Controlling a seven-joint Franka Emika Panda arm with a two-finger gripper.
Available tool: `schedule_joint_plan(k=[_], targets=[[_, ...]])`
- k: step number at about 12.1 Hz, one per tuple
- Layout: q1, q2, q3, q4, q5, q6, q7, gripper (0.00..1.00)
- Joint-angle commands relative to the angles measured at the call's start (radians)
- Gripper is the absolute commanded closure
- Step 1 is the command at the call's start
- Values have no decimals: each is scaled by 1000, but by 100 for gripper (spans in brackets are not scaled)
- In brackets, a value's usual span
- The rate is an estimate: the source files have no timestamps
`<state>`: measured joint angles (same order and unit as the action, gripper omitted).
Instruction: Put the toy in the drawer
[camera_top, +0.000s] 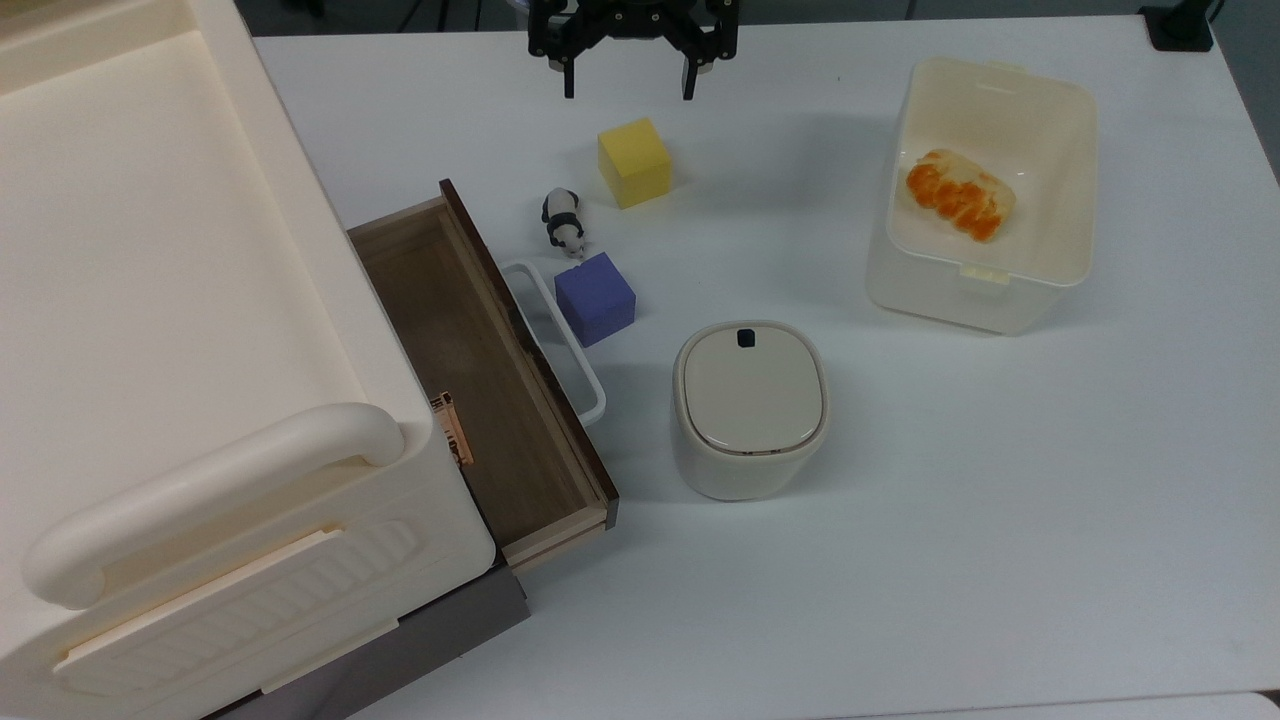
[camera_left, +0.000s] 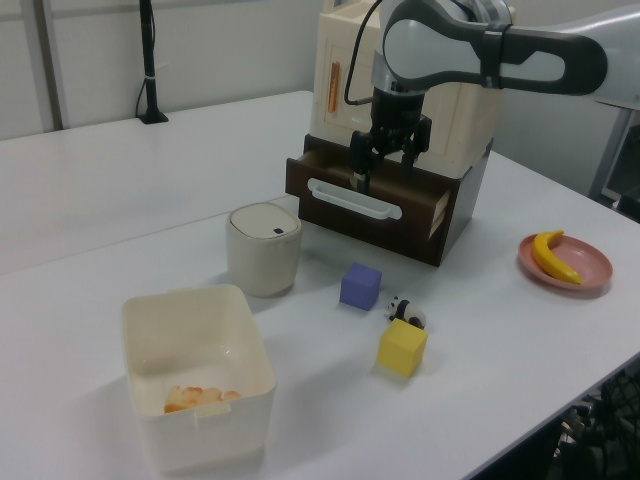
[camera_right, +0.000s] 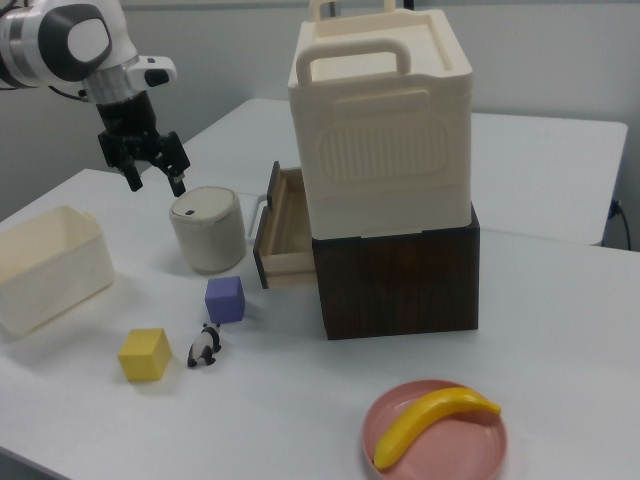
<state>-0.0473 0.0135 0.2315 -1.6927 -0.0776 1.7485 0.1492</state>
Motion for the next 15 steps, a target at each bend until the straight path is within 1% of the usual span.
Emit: schedule_joint_plan(k=[1, 7, 15], targets=[[12, -12, -12, -15, -13, 5, -13, 0], [17, -13, -12, 11, -11, -4, -7, 0], [15, -13, -12, 12, -13, 0, -8, 0]])
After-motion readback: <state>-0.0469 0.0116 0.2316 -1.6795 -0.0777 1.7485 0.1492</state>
